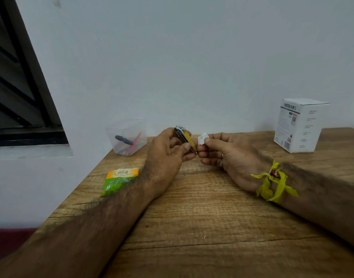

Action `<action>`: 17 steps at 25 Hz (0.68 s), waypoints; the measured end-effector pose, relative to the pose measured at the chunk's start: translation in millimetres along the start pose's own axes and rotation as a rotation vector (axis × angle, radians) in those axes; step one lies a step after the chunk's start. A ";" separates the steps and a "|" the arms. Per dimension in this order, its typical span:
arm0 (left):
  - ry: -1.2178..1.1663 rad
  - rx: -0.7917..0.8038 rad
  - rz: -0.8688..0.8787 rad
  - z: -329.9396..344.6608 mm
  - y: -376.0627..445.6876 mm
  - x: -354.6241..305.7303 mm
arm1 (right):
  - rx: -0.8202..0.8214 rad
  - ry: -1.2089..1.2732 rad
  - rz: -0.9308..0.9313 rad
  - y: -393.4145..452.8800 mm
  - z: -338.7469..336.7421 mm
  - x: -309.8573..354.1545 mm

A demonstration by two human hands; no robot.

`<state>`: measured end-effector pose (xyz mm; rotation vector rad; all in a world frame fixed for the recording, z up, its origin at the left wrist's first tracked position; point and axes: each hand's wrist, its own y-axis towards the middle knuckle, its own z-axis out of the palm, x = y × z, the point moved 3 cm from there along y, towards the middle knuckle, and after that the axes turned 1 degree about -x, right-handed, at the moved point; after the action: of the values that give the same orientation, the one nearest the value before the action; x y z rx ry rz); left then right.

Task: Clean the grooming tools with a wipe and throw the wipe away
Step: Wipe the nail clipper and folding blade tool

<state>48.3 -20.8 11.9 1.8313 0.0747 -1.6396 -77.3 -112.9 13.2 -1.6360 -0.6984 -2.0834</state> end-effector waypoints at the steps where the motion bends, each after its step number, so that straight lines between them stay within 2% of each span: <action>1: 0.022 0.013 0.004 1.0 -0.4 -0.2 | 0.022 0.005 0.014 0.0 0.6 0.1; 5: 0.032 0.007 -0.001 1.1 -0.8 -0.8 | 0.085 -0.037 0.012 -2.6 4.5 -1.3; 11: 0.047 -0.067 -0.002 -2.4 0.6 -0.6 | -0.138 -0.025 -0.034 0.8 -1.3 -2.7; 17: 0.025 -0.106 0.013 -6.4 3.9 -0.3 | -0.127 -0.011 -0.020 2.5 -2.4 -3.9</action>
<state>55.6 -20.4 13.7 1.7693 0.1568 -1.5733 -76.8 -116.3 9.3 -1.7156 -0.5998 -2.1742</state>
